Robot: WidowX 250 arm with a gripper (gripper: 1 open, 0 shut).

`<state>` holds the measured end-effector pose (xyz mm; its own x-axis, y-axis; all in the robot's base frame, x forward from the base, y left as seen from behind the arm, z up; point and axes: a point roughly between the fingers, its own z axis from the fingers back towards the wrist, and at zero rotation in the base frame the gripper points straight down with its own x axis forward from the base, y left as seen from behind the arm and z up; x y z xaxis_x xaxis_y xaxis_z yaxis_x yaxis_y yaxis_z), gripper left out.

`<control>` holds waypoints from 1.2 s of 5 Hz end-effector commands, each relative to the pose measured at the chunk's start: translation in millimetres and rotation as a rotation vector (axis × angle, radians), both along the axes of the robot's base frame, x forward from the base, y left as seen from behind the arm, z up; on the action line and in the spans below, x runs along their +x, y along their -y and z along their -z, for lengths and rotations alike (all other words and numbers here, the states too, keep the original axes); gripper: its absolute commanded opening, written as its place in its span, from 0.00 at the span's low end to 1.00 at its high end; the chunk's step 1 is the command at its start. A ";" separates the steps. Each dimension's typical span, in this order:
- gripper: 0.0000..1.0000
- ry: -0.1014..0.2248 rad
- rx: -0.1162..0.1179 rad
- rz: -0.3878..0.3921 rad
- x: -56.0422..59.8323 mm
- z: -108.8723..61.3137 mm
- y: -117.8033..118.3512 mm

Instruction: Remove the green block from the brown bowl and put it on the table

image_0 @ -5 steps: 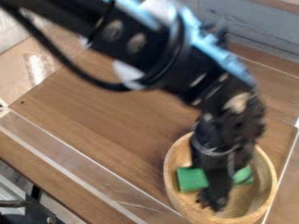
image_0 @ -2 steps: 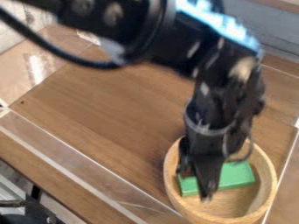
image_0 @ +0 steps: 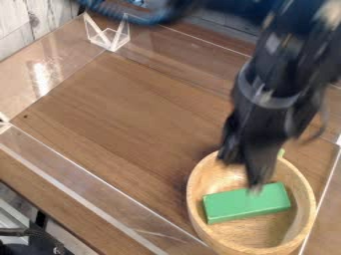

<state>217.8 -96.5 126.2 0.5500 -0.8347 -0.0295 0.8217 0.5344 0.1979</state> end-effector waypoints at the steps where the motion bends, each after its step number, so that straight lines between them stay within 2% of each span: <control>1: 0.00 0.048 0.006 -0.045 5.2 -16.0 2.5; 2: 1.00 0.048 -0.002 -0.108 0.0 -3.4 2.8; 3: 1.00 0.045 -0.007 -0.069 0.7 12.4 9.0; 4: 1.00 0.055 -0.023 -0.033 3.3 34.3 17.0; 6: 1.00 0.066 -0.044 0.077 5.8 40.6 -3.4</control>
